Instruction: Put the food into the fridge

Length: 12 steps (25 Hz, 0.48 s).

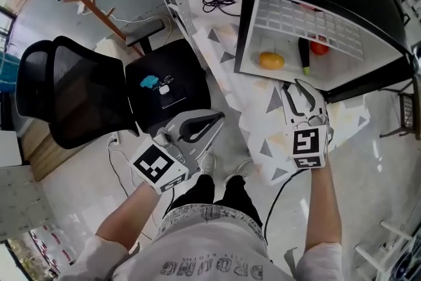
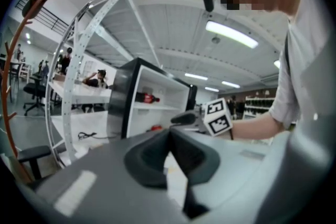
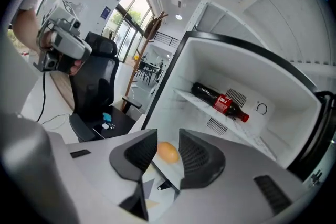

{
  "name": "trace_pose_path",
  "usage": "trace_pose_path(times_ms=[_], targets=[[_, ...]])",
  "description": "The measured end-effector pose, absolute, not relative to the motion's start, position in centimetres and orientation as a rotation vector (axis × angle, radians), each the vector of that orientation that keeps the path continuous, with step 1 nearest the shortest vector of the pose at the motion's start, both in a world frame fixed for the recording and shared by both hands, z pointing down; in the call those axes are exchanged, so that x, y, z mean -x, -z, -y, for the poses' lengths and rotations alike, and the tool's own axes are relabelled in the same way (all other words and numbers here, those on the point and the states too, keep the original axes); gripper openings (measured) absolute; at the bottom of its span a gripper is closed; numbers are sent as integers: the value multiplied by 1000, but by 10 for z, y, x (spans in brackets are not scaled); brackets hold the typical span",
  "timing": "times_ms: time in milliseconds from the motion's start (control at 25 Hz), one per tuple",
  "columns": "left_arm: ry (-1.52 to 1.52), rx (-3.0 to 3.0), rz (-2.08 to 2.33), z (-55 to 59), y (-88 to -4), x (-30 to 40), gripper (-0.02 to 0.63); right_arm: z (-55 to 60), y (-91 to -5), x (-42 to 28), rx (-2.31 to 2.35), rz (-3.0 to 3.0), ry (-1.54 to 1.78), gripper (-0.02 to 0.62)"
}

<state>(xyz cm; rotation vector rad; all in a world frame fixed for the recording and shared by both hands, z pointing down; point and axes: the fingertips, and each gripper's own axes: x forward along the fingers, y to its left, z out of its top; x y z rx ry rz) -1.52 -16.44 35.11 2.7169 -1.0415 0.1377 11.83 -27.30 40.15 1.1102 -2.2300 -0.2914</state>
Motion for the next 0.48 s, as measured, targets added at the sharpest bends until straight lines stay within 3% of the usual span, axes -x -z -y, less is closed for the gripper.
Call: trace_pose_path(times_ms=[280, 480], targets=[[-116, -2750, 963, 153, -341, 9, 6, 237, -358, -111, -1183, 2348, 249, 49], [-111, -2787, 928, 149, -331, 9, 6, 211, -341, -102, -1220, 2420, 175, 27]])
